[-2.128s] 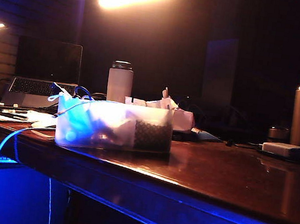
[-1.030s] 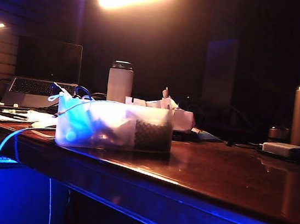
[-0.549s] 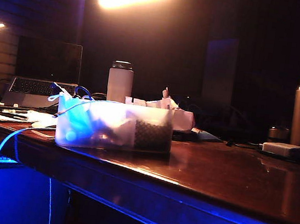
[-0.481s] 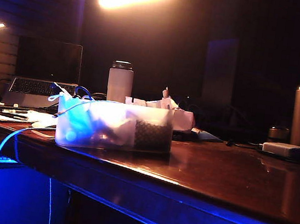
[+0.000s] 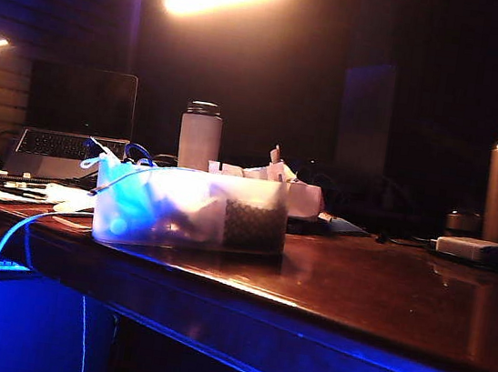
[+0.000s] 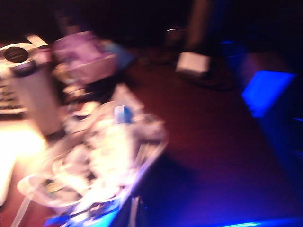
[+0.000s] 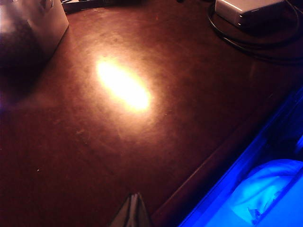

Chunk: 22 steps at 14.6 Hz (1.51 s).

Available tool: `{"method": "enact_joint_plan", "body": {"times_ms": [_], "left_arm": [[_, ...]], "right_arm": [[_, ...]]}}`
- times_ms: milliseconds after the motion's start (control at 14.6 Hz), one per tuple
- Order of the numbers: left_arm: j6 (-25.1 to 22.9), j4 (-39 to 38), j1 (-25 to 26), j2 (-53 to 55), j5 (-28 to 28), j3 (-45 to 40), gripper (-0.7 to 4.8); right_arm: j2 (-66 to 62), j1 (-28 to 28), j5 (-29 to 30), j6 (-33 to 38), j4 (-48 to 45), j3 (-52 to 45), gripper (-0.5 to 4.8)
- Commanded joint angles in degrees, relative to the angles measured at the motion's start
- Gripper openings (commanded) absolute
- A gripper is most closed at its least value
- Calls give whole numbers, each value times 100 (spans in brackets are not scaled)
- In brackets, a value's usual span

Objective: Pick up the liquid glue and place it into the translucent box.

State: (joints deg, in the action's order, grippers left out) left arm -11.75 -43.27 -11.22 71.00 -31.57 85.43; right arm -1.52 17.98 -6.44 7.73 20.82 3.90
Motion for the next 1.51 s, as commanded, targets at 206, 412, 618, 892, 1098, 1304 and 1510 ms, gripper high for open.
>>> {"method": "enact_joint_plan", "body": {"times_ms": [206, 412, 618, 892, 1098, 1304, 1510], "left_arm": [[476, 2809, 85, -1602, 614, -2839, -6], [1062, 3661, 85, -2957, 1423, -4677, -6], [1139, 3700, 85, -4406, 2004, -6054, -6], [1287, 3687, 348, -6102, 2146, -7471, -6], [1360, 3654, 673, -6669, 2127, -8107, -6], [1405, 3593, 874, -7007, 2138, -8515, -6], [1174, 3344, 870, -7095, 2509, -8509, -6]], "right_arm": [[9, 2, 7, 20, -9, -9, -1], [7, 2, 9, 20, -11, -9, -1], [7, 2, 7, 20, -9, -9, -1], [7, 2, 11, 20, -9, -9, -1], [7, 2, 9, 20, -9, -9, -1], [7, 2, 7, 20, -9, -9, -1], [31, 2, 7, 20, -9, -9, -1]]}}
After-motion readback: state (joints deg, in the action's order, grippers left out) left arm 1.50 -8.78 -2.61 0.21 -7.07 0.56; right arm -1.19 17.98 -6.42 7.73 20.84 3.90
